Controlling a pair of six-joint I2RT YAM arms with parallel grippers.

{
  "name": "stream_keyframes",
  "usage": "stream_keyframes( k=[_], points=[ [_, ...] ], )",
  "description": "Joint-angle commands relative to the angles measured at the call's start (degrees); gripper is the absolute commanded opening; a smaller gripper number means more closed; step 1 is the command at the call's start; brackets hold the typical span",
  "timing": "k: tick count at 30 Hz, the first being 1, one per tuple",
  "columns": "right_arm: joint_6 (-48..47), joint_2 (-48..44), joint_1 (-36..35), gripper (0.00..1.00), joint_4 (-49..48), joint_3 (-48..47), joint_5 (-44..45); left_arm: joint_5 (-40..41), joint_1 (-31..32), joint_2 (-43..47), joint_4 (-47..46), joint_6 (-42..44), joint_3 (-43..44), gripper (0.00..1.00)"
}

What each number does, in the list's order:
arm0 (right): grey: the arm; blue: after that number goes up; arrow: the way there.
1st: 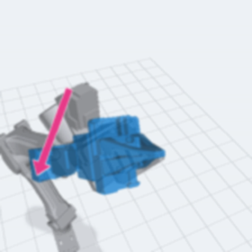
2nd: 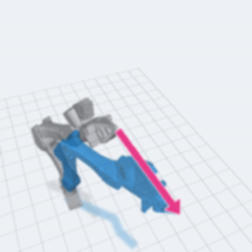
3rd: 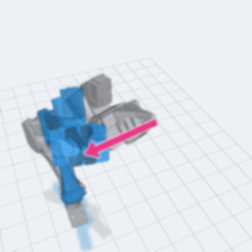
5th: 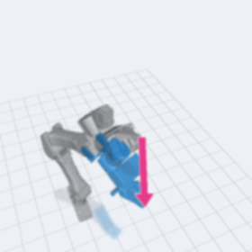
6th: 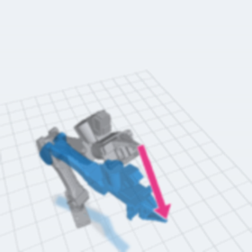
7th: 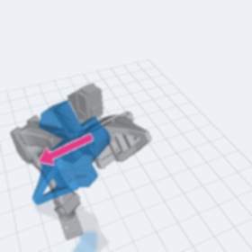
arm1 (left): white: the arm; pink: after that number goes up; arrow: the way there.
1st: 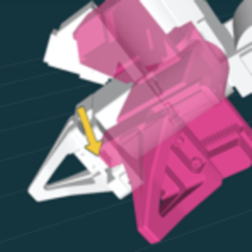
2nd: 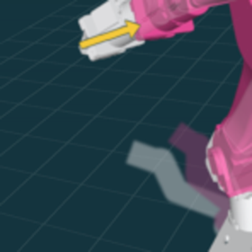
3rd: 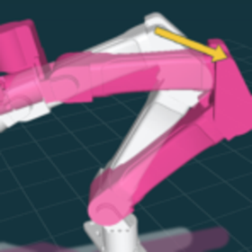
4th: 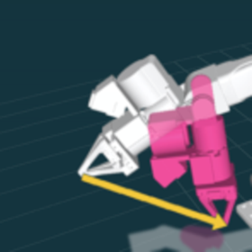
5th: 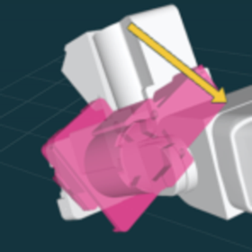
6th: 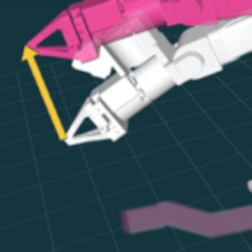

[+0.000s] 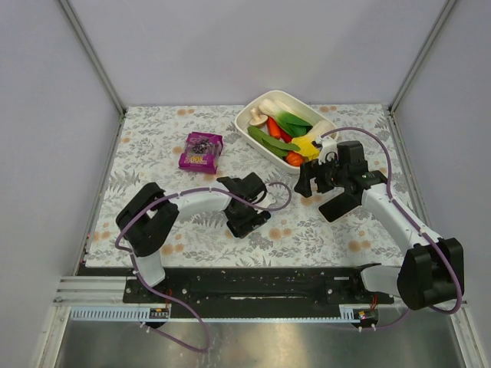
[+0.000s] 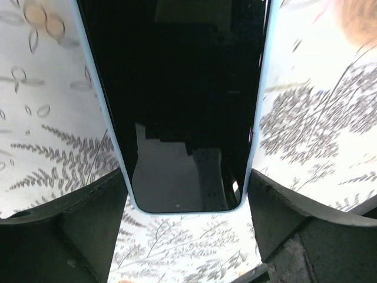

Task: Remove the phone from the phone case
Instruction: Move the phone to the center of the board, then pick up the phone at the center of the board.

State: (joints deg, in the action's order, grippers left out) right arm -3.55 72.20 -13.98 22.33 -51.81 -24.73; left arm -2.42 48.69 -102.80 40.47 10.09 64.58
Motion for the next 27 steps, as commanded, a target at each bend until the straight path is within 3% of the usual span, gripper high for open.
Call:
stream_keyframes(
  k=[1, 11, 18, 24, 26, 27],
  points=[
    [0.65, -0.75, 0.18, 0.99, -0.53, -0.75, -1.46, -0.48, 0.97, -2.75, -11.47, -3.23, -0.5, 0.84],
    [0.92, -0.92, 0.18, 0.99, -0.53, -0.4, -1.55, 1.35, 2.55, -5.04, -11.81, -5.25, 0.29, 0.92],
    [0.65, -1.1, 0.27, 0.99, -0.44, -0.22, -1.64, 1.8, 2.82, -5.56, -11.64, -5.43, 0.55, 0.84],
    [0.65, -0.93, 0.27, 0.99, -0.53, -0.22, -1.81, 0.66, 2.73, -7.58, -10.5, -5.17, 1.96, 0.59],
    [0.65, -1.1, 0.27, 0.99, -0.53, -0.13, -1.55, -0.3, 2.73, -7.24, -10.76, -4.82, 1.78, 0.41],
    [0.56, -1.19, 0.27, 0.99, -0.53, 0.04, -1.46, -0.92, 2.82, -6.63, -11.02, -4.64, 1.35, 0.2]
  ],
)
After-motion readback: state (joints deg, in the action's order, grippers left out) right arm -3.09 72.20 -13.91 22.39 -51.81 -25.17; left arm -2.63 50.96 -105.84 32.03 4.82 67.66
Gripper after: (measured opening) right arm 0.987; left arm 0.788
